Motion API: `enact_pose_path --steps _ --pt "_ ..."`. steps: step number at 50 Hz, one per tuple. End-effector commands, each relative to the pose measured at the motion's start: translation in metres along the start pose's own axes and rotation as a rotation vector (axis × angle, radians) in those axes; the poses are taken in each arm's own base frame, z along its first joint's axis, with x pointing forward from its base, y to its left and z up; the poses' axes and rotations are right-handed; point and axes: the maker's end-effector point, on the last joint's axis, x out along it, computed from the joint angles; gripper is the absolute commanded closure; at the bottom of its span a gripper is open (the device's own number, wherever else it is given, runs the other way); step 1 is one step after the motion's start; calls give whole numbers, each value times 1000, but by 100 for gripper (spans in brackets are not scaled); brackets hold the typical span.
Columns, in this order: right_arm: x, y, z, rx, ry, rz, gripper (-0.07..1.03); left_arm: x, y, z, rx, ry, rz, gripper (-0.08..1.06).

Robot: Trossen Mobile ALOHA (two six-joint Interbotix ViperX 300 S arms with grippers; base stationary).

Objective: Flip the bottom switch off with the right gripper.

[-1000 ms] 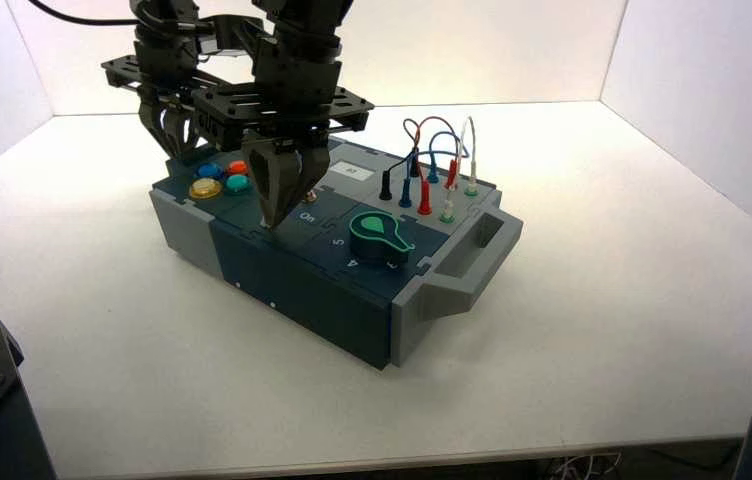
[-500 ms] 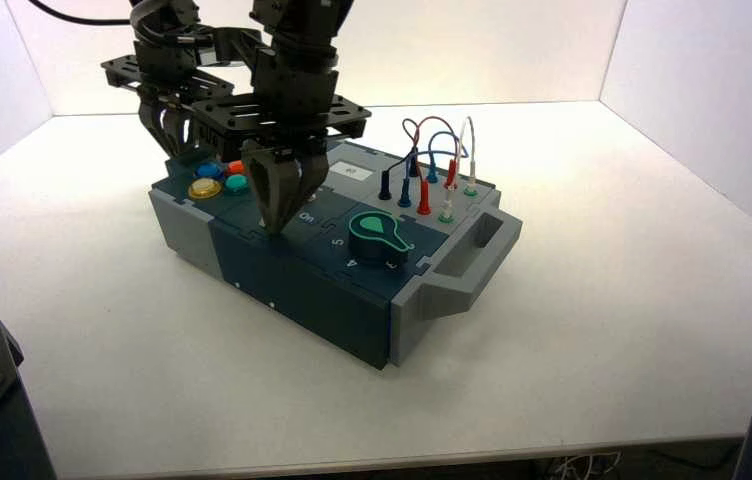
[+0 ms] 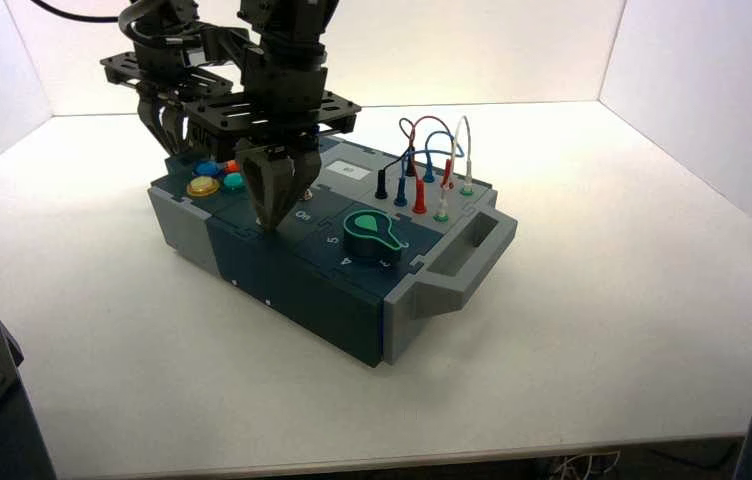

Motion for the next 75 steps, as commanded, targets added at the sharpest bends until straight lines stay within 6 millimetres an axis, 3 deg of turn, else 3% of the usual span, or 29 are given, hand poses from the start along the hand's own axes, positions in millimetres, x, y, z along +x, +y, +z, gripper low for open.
enact_pose_path --steps 1,36,54,75 --pt "-20 -5 27 -4 -80 -5 98 -13 0 8 5 -34 4 92" --pt "-37 -7 27 -13 -89 -27 98 -11 -2 8 12 -25 3 92" --pt "-50 -25 40 -16 -120 -72 98 -11 -5 8 18 -22 2 92" --pt "-56 -23 41 -9 -125 -66 98 -12 -6 9 22 -19 3 92"
